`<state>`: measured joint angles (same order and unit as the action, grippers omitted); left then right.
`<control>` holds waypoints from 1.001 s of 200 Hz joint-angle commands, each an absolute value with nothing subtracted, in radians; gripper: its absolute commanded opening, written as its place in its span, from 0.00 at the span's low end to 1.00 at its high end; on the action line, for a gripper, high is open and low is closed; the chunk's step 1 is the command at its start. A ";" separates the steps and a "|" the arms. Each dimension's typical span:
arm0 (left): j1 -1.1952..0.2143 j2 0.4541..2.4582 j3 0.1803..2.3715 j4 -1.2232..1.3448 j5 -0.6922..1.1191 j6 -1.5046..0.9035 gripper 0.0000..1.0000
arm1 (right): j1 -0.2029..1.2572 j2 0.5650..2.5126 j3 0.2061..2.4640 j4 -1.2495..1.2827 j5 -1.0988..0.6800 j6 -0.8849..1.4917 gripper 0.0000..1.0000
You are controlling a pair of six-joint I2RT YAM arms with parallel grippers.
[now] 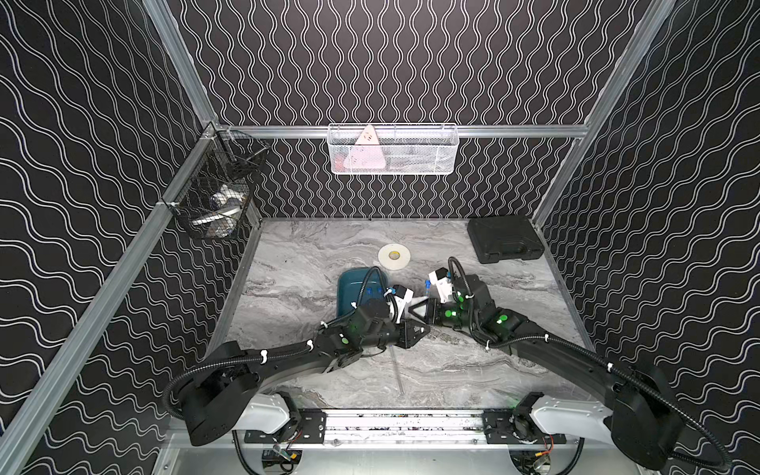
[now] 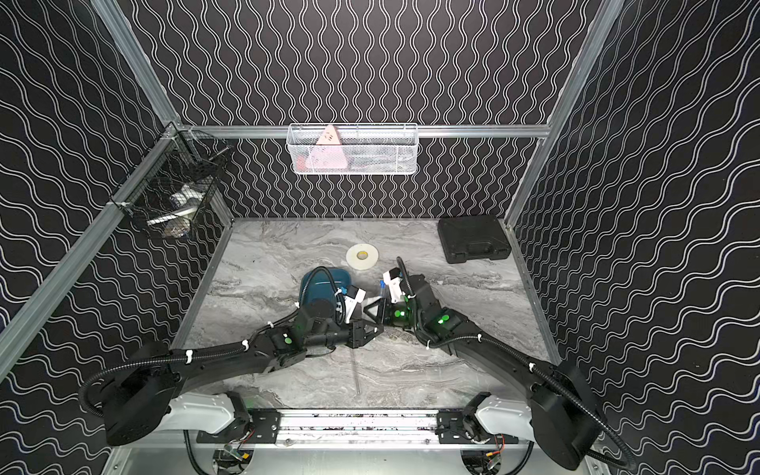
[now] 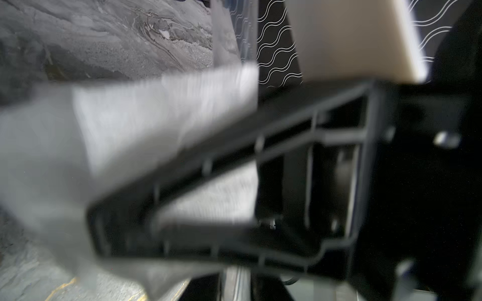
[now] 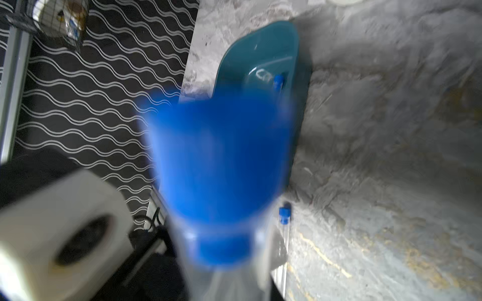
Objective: Wipe the exteriors of test tubes
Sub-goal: Wipe the dirt from the test tube.
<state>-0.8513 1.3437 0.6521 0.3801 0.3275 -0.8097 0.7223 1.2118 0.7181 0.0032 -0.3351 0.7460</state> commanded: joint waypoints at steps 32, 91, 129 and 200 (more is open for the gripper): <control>-0.846 1.341 0.663 0.402 0.313 -0.807 0.20 | 0.697 1.217 0.765 0.013 -0.323 0.728 0.19; -0.844 1.333 0.650 0.407 0.302 -0.807 0.20 | 0.582 1.318 0.906 -0.046 -0.474 0.649 0.20; -0.844 1.329 0.640 0.427 0.284 -0.815 0.20 | 0.652 1.246 0.797 -0.029 -0.454 0.714 0.19; -0.844 1.320 0.652 0.407 0.269 -0.807 0.20 | 0.686 1.275 0.831 -0.036 -0.412 0.692 0.20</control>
<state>-0.8452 1.3289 0.6430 0.3523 0.3061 -0.8089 0.7185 1.2545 0.7700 -0.0555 -0.3614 0.7254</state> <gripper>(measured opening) 0.200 0.197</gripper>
